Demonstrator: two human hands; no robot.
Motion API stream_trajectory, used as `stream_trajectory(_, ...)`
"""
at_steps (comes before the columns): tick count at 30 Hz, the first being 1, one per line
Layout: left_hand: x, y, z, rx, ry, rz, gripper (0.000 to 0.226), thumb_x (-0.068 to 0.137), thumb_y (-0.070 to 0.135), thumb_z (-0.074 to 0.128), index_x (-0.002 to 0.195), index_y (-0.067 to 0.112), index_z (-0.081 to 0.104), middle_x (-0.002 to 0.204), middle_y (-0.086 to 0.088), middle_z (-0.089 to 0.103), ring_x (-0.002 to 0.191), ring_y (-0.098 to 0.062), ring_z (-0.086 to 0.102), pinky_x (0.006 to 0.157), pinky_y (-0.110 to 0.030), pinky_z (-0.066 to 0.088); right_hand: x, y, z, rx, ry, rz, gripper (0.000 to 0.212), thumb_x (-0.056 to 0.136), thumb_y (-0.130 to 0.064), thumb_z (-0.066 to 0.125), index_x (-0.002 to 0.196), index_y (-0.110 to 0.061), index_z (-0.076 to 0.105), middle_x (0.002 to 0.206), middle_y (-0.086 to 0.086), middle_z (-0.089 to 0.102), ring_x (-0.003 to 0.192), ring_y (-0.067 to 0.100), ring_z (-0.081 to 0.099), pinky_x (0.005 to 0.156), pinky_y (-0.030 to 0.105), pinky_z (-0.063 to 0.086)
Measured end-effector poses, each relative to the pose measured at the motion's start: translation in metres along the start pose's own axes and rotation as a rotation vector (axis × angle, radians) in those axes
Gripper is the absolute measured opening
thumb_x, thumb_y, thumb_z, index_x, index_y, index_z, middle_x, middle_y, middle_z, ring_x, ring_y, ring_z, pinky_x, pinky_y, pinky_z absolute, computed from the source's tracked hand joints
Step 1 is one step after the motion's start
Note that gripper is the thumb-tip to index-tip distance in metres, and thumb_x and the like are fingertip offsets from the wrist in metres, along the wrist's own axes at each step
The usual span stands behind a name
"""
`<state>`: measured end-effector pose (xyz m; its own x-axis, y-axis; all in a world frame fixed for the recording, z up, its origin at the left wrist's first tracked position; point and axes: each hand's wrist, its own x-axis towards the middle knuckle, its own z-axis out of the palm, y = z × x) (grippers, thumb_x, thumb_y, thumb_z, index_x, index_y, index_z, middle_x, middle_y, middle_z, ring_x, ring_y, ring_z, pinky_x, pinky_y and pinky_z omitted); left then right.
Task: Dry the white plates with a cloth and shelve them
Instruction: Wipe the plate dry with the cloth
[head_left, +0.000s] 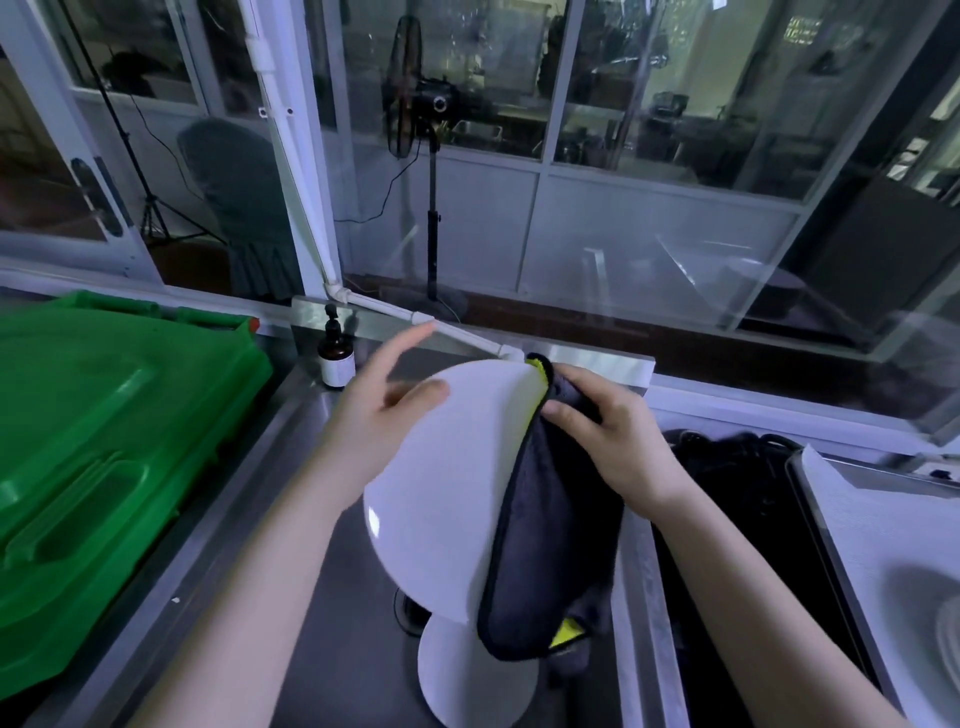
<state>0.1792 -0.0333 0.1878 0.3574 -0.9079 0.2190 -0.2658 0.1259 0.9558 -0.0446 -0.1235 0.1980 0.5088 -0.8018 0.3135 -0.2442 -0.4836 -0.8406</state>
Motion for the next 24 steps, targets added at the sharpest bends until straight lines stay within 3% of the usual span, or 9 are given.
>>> stream_trajectory(2,-0.016,-0.016,0.009,-0.093,0.245,-0.074,0.039,0.089,0.036,0.071,0.117,0.060,0.060,0.087,0.014,0.065,0.078,0.003,0.058,0.075,-0.022,0.043,-0.011,0.006,0.010,0.092,0.199,0.049,0.031,0.092,-0.007,0.064,0.118,-0.023,0.066,0.113,-0.022,0.069,0.111,-0.008,0.058,0.096,0.011,0.040)
stream_trajectory(6,-0.045,-0.038,0.039,-0.213,0.305,-0.087,0.043,0.087,0.036,0.065,0.119,0.065,0.055,0.126,0.041,0.058,0.123,0.018,0.048,0.098,-0.020,0.039,-0.031,0.022,0.030,0.293,0.472,0.218,0.023,0.094,-0.014,0.063,0.117,-0.016,0.066,0.111,-0.005,0.071,0.104,0.005,0.061,0.099,0.031,0.047)
stream_trajectory(8,-0.040,-0.042,0.037,-0.194,0.313,-0.110,0.046,0.095,0.027,0.065,0.119,0.065,0.055,0.126,0.040,0.059,0.124,0.015,0.049,0.104,-0.026,0.040,-0.035,0.024,0.030,0.293,0.419,0.239,0.026,0.094,-0.016,0.064,0.120,-0.019,0.064,0.115,-0.005,0.071,0.111,0.009,0.062,0.102,0.034,0.047)
stream_trajectory(10,-0.031,-0.038,0.027,-0.133,0.217,-0.089,0.050,0.099,0.020,0.063,0.118,0.066,0.055,0.122,0.039,0.061,0.116,0.018,0.053,0.103,-0.025,0.041,-0.030,0.022,0.020,0.250,0.320,0.182,0.030,0.094,-0.013,0.063,0.121,-0.025,0.063,0.117,-0.012,0.070,0.115,0.005,0.061,0.100,0.026,0.046)
stream_trajectory(13,-0.012,-0.016,0.008,0.063,-0.037,0.045,0.057,0.099,0.018,0.063,0.111,0.073,0.054,0.119,0.043,0.060,0.113,0.022,0.051,0.092,-0.007,0.039,-0.014,0.012,0.000,0.132,0.107,0.055,0.035,0.093,-0.011,0.064,0.118,-0.035,0.061,0.115,-0.024,0.068,0.113,-0.005,0.058,0.094,0.009,0.041)
stream_trajectory(16,0.005,0.005,0.002,0.259,-0.255,0.156,0.054,0.096,0.019,0.067,0.118,0.067,0.055,0.125,0.042,0.057,0.123,0.021,0.046,0.092,0.004,0.030,0.002,0.002,-0.007,-0.058,-0.092,-0.013,0.031,0.090,-0.014,0.068,0.118,-0.027,0.062,0.113,-0.021,0.067,0.108,-0.007,0.058,0.096,0.013,0.041)
stream_trajectory(18,0.010,0.010,0.001,0.276,-0.283,0.166,0.053,0.094,0.018,0.070,0.125,0.058,0.056,0.128,0.041,0.056,0.125,0.020,0.045,0.094,0.005,0.028,0.006,-0.001,-0.006,-0.085,-0.105,-0.054,0.029,0.090,-0.014,0.068,0.117,-0.023,0.063,0.111,-0.017,0.067,0.104,-0.008,0.058,0.096,0.014,0.041)
stream_trajectory(21,0.003,0.002,-0.002,0.070,-0.129,0.056,0.051,0.090,0.028,0.073,0.125,0.061,0.056,0.115,0.035,0.065,0.107,0.017,0.056,0.089,-0.006,0.039,0.001,0.002,-0.001,-0.011,0.027,-0.046,0.030,0.091,-0.012,0.066,0.120,-0.021,0.064,0.116,-0.014,0.068,0.113,-0.003,0.059,0.101,0.017,0.042)
stream_trajectory(24,-0.019,-0.020,0.008,-0.130,0.168,-0.084,0.042,0.079,0.042,0.069,0.117,0.059,0.060,0.103,0.029,0.070,0.091,0.009,0.064,0.077,-0.017,0.046,-0.015,0.012,0.011,0.185,0.309,0.049,0.028,0.094,-0.012,0.063,0.111,-0.034,0.066,0.108,-0.020,0.071,0.107,-0.004,0.062,0.094,0.015,0.045)
